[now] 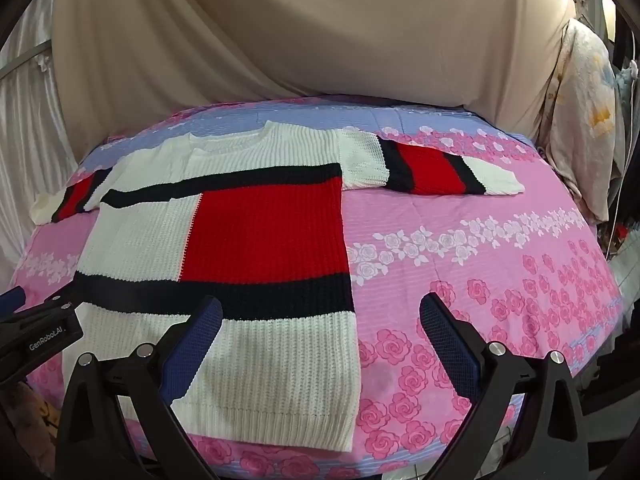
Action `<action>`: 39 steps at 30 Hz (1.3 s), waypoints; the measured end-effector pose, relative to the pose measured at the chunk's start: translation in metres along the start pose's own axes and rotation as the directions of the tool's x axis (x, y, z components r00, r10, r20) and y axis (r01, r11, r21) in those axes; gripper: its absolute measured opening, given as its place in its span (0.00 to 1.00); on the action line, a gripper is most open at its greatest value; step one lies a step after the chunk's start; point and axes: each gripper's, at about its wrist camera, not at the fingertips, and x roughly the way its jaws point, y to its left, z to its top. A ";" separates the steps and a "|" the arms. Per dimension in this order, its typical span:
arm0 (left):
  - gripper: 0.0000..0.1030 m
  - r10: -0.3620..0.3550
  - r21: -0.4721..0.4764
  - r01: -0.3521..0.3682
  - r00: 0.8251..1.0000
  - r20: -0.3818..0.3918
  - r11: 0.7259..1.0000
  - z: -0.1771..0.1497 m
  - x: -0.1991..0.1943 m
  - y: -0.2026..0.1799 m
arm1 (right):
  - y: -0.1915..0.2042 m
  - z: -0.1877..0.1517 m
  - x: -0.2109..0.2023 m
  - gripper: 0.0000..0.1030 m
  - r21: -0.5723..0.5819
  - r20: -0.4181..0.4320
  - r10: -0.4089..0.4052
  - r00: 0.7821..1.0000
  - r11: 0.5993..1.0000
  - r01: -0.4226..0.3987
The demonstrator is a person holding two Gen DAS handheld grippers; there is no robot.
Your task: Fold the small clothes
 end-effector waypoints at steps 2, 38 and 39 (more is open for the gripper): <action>0.92 0.005 0.001 -0.005 1.000 -0.021 1.000 0.008 0.004 0.000 | 0.004 0.001 -0.001 0.95 -0.009 0.005 0.002 1.000 1.000 -0.002; 0.92 0.025 0.027 -0.026 0.999 0.033 0.999 0.000 -0.004 -0.008 | 0.003 0.009 0.004 0.95 -0.023 -0.005 0.040 0.999 0.999 -0.040; 0.92 0.026 0.029 -0.027 0.999 0.032 0.999 0.001 -0.004 -0.010 | 0.003 0.009 0.004 0.95 -0.025 -0.006 0.042 0.999 0.999 -0.042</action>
